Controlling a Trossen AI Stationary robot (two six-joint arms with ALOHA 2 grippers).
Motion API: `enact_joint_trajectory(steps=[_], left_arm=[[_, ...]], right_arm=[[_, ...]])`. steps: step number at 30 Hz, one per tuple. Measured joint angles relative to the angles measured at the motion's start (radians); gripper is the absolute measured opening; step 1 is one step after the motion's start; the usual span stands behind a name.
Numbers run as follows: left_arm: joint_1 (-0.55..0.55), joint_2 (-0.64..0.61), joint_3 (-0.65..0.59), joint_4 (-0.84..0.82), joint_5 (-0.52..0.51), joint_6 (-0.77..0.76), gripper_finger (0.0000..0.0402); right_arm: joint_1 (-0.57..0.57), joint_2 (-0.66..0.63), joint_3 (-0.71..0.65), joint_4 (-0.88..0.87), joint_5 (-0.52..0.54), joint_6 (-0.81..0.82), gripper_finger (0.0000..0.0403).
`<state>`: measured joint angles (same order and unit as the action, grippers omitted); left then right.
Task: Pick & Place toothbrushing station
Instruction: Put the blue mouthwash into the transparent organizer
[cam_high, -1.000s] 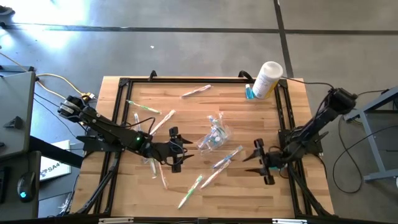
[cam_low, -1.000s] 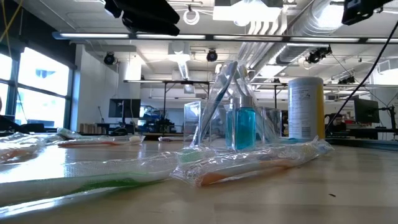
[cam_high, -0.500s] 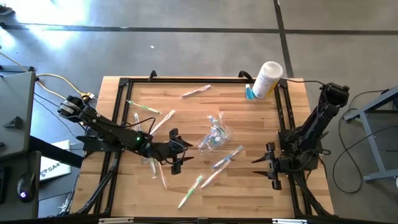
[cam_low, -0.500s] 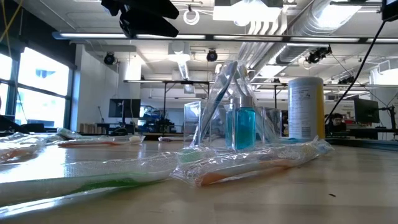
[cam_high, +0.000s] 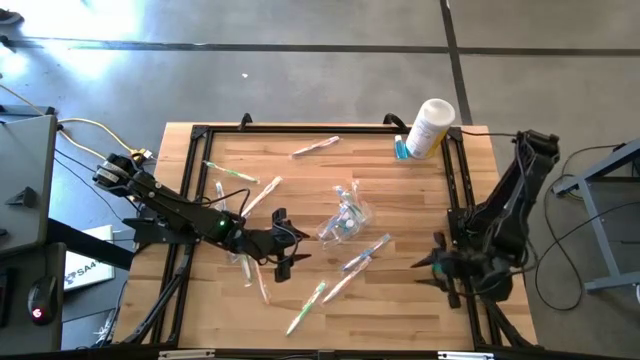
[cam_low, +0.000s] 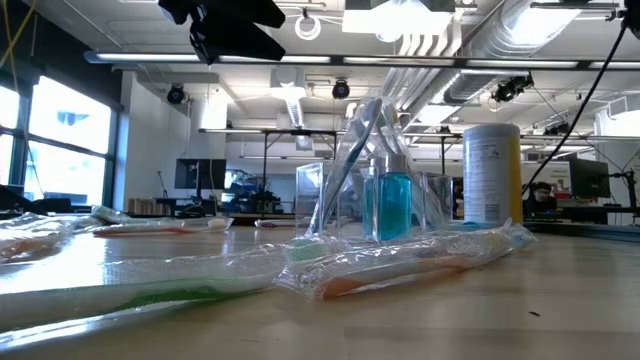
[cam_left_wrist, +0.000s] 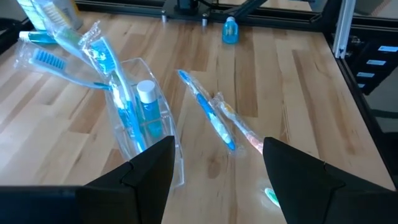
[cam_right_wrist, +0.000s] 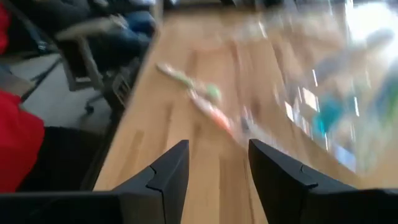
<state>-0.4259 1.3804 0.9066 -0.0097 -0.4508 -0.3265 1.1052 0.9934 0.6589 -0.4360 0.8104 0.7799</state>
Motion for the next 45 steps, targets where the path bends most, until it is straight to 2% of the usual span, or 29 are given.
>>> enact_joint_trajectory(steps=[3,8,13,20,28,32,37,45], left_arm=[[0.0,0.0,0.0,0.0,0.018,0.0,0.0237],[0.0,0.0,0.0,0.0,0.019,-0.008,0.0237],[0.0,0.0,0.0,0.0,0.018,-0.019,0.0237],[0.0,0.0,0.0,0.0,0.018,-0.019,0.0237],[0.0,0.0,0.0,0.0,0.018,-0.019,0.0237],[0.0,0.02,0.002,0.001,0.019,-0.019,0.0237],[0.0,0.066,0.001,0.006,0.042,-0.02,0.0237],[0.0,0.104,0.001,0.025,0.044,-0.02,0.0237]], right_arm=[[-0.038,0.005,0.047,-0.228,-0.17,0.244,0.0158],[-0.102,0.011,0.053,-0.49,-0.494,0.443,0.0158],[-0.162,0.011,0.053,-0.663,-0.665,0.611,0.0158],[-0.219,0.047,0.053,-0.716,-0.745,0.656,0.0171],[-0.245,0.192,0.053,-0.712,-0.821,0.558,0.0249],[-0.268,0.275,0.053,-0.685,-0.847,0.472,0.0274],[-0.302,0.372,0.053,-0.645,-0.91,0.343,0.0278],[-0.363,0.532,0.048,-0.624,-0.907,0.202,0.0271]])
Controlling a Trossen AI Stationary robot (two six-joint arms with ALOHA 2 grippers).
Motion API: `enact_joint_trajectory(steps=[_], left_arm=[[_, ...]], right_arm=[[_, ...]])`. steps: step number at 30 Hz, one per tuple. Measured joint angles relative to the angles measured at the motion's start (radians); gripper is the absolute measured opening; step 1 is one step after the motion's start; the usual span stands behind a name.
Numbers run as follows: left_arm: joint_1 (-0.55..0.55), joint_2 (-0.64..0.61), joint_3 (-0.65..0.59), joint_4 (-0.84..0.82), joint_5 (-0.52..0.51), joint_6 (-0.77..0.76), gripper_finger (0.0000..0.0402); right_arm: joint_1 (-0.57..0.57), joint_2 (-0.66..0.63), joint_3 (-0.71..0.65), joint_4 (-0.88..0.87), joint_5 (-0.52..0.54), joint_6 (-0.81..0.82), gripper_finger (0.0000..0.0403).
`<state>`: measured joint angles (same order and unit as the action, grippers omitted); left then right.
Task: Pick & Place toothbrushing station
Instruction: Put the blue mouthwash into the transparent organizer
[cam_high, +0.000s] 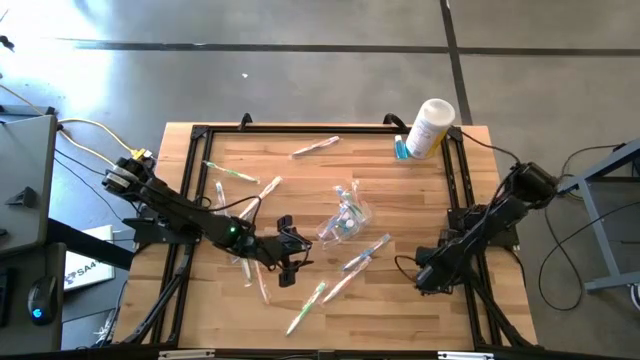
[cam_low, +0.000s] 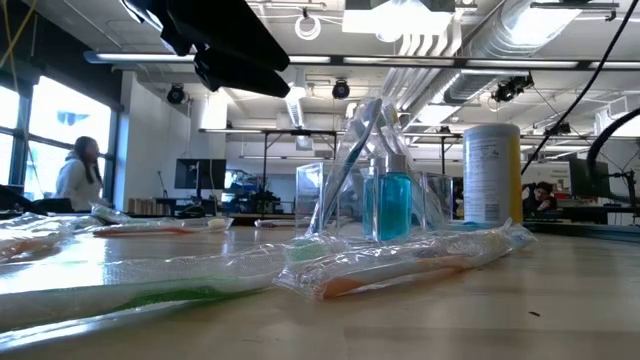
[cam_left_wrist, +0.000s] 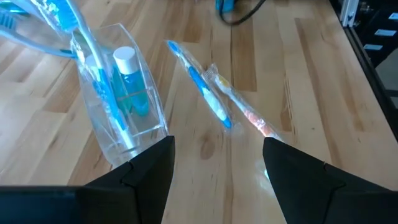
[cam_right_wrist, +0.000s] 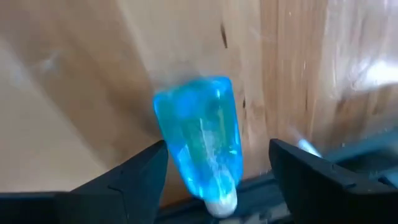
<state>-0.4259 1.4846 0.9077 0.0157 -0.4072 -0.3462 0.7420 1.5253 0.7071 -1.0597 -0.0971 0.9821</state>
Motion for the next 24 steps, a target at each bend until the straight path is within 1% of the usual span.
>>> enact_joint_trajectory(steps=[6,8,11,15,18,19,24], left_arm=[[0.0,0.001,0.0,0.026,0.012,0.0,0.0237],[0.0,0.001,0.0,0.032,0.013,0.0,0.0237],[0.0,0.001,0.0,0.042,0.017,-0.002,0.0237],[0.0,0.001,0.0,0.046,0.018,-0.008,0.0237],[0.0,0.001,0.0,0.047,0.02,-0.008,0.0237],[0.0,0.001,0.0,0.048,0.021,-0.008,0.0237],[0.0,0.001,0.0,0.08,0.024,-0.008,0.0237]], right_arm=[[-0.079,0.09,-0.024,0.083,-0.087,-0.089,0.0268],[-0.102,0.098,-0.025,0.091,-0.098,-0.112,0.0257],[-0.132,0.101,-0.029,0.1,-0.113,-0.131,0.0216],[-0.149,0.095,-0.03,0.112,-0.118,-0.14,0.013],[-0.144,0.097,-0.016,0.093,-0.094,-0.133,0.0067],[-0.137,0.097,-0.008,0.082,-0.073,-0.133,0.0055],[-0.101,0.105,0.082,0.015,0.05,-0.12,0.0053]])
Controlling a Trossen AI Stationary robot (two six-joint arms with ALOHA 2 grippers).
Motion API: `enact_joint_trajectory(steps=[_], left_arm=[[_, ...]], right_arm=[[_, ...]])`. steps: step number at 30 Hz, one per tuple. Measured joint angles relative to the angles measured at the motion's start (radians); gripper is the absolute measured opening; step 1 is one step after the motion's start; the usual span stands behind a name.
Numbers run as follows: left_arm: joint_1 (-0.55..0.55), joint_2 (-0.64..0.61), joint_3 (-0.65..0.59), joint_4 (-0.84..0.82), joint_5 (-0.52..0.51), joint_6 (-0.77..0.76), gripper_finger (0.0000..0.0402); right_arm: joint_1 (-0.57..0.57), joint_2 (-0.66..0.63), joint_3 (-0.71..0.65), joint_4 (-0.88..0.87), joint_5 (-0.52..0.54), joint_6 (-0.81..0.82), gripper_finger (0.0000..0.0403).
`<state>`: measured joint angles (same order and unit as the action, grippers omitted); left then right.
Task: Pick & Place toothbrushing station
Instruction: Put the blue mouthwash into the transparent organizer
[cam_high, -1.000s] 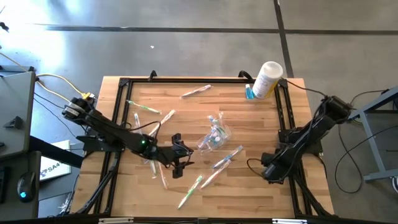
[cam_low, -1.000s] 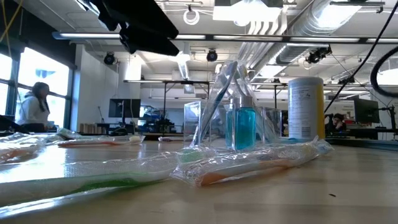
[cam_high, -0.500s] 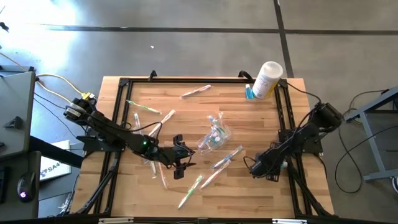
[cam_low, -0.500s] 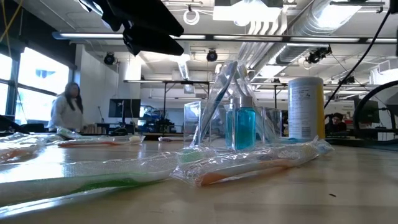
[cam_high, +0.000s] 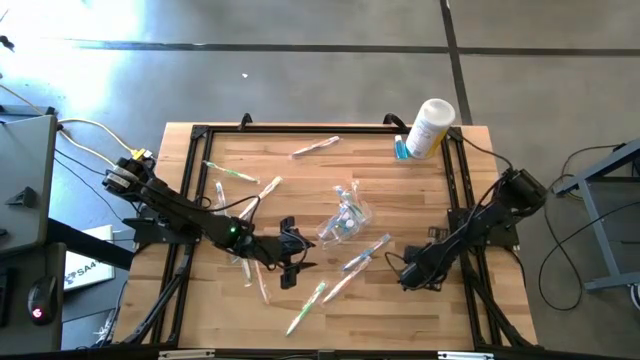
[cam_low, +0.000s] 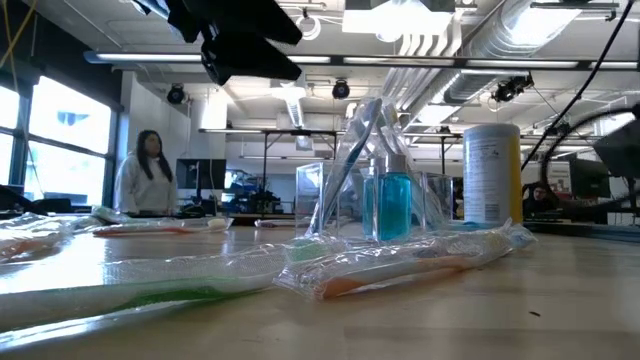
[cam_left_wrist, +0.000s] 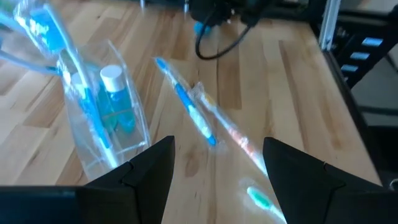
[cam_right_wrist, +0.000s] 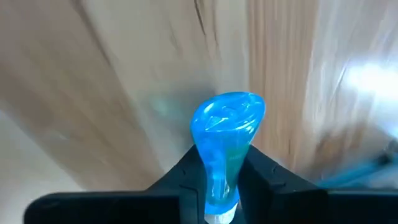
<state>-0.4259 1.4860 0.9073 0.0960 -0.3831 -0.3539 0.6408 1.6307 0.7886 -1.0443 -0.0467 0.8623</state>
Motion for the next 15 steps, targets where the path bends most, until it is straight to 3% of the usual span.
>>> enact_joint_trajectory(steps=[8,11,15], left_arm=[[0.0,0.026,0.001,0.146,-0.001,0.014,0.0237],[0.0,0.059,-0.003,0.24,0.005,0.059,0.0237],[-0.002,0.133,-0.002,0.409,0.015,0.159,0.0237]], right_arm=[[0.073,-0.003,0.266,-0.127,0.125,0.006,0.0049],[0.112,-0.006,0.376,-0.127,0.242,-0.026,0.0049],[0.172,-0.007,0.494,-0.04,0.493,-0.116,0.0049]])
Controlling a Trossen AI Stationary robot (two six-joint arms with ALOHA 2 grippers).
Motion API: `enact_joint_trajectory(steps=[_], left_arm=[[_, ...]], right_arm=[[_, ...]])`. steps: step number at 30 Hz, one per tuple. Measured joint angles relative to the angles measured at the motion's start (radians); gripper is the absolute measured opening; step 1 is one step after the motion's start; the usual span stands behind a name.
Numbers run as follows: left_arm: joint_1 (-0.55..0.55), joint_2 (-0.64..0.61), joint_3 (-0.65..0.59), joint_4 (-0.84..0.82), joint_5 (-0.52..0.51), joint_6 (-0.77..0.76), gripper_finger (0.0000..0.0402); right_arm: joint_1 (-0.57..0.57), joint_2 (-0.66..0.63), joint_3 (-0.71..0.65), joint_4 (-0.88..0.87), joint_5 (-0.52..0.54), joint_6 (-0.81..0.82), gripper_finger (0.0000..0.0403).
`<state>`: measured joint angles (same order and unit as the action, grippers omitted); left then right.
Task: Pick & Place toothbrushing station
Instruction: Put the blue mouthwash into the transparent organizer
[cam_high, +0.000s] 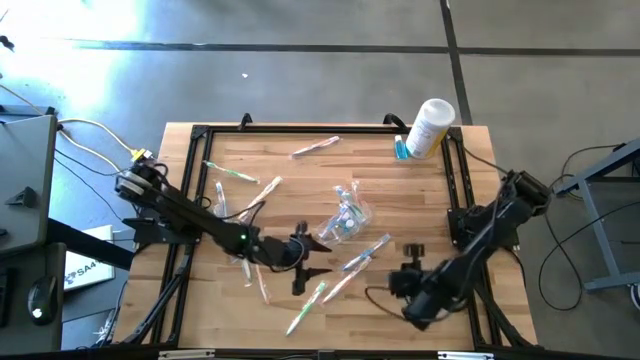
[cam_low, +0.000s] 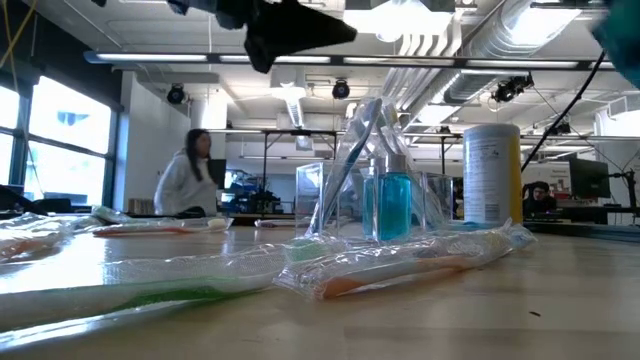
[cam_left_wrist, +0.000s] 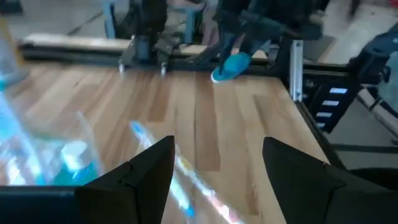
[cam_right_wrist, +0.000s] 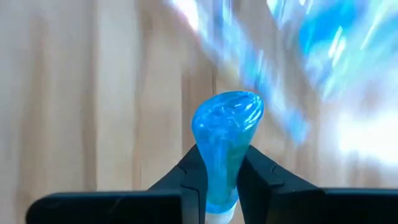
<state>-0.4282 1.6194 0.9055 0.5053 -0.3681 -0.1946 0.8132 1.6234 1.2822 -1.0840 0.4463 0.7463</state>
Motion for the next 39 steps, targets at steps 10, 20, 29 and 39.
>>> enact_joint_trajectory(steps=[10,20,29,39], left_arm=[[0.003,0.164,0.01,0.429,0.097,0.169,0.0237],[0.003,0.205,0.121,0.449,0.178,0.193,0.0237],[0.001,0.208,0.157,0.428,0.367,0.225,0.0237],[0.002,0.208,0.162,0.434,0.361,0.229,0.0237]], right_arm=[[0.085,0.0,0.083,0.538,0.417,-0.587,0.0049],[0.046,0.0,0.083,0.889,0.385,-0.971,0.0049],[0.028,-0.002,0.084,0.908,0.337,-0.99,0.0049],[0.016,-0.002,0.084,0.917,0.326,-1.005,0.0049]])
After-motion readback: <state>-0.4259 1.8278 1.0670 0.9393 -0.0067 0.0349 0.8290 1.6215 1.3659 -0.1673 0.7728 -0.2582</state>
